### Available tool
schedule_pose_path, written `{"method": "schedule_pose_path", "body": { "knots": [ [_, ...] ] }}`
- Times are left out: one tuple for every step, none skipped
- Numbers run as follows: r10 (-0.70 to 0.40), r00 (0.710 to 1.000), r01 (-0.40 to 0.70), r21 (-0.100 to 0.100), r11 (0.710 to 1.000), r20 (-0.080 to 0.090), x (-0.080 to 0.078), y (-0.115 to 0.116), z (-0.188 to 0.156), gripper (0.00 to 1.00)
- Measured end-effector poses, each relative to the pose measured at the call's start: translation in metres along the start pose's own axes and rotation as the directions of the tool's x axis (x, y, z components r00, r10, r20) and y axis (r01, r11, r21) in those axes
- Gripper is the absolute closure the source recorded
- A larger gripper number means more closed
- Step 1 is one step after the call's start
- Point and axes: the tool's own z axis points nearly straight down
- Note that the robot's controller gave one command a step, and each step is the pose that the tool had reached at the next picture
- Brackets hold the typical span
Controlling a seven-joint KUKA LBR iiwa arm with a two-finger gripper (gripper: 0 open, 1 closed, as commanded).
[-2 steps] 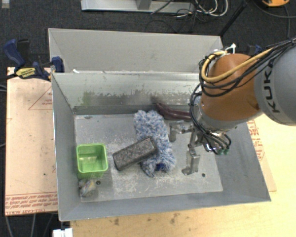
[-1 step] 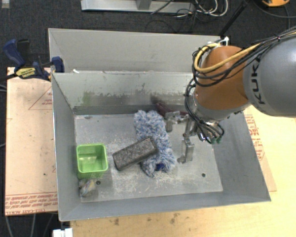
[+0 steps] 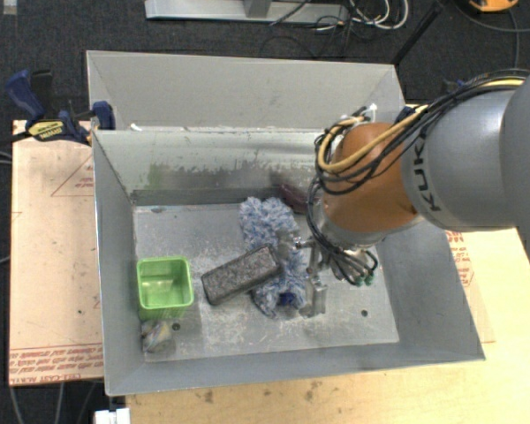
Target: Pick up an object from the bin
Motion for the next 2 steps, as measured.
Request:
{"method": "schedule_pose_path", "body": {
  "knots": [
    [-0.108,0.994,0.108,-0.003,0.994,0.0,-0.057,0.0246,0.0257,1.0],
    [-0.108,0.994,0.108,-0.002,0.994,0.0,-0.057,0.0246,0.0257,1.0]
  ]
}}
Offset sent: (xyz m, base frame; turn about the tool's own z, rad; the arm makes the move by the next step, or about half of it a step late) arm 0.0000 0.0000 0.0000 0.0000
